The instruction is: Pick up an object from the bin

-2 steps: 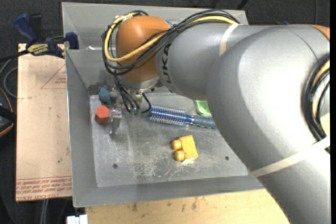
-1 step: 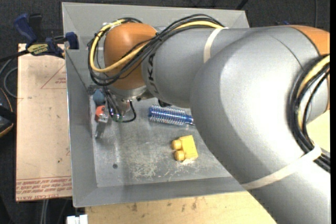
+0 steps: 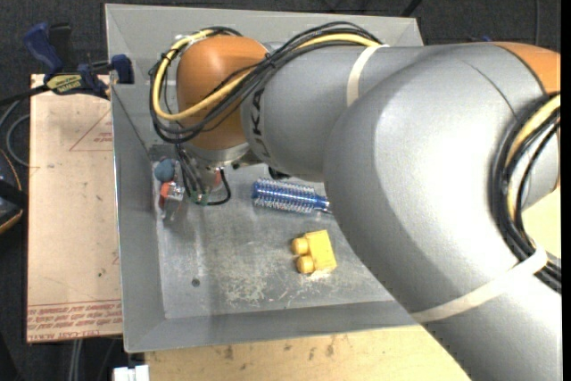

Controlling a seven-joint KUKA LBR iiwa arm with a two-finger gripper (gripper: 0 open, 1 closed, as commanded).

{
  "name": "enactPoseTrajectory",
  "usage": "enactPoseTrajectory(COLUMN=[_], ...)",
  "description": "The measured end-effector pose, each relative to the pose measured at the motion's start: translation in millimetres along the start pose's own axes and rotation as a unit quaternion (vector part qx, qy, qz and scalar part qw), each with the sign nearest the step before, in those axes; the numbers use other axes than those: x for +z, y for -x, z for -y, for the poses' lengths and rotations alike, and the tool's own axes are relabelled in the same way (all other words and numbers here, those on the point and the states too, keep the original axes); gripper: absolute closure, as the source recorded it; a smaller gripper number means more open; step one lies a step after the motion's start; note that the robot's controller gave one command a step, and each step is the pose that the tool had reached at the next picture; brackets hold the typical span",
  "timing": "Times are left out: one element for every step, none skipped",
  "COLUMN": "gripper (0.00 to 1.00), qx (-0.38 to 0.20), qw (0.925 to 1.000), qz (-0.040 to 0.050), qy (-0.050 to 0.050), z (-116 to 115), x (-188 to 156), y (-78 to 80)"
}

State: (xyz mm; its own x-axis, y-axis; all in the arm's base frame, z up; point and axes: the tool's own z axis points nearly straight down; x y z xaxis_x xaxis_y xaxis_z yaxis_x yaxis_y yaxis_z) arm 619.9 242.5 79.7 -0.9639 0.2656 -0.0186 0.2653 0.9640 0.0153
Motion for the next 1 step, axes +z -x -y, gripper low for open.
enactPoseTrajectory(gripper=[1.00], qx=[-0.046], qw=[0.9989], qz=[-0.0037], qy=[-0.005], z=[58.9], x=[-145.7], y=[39.5])
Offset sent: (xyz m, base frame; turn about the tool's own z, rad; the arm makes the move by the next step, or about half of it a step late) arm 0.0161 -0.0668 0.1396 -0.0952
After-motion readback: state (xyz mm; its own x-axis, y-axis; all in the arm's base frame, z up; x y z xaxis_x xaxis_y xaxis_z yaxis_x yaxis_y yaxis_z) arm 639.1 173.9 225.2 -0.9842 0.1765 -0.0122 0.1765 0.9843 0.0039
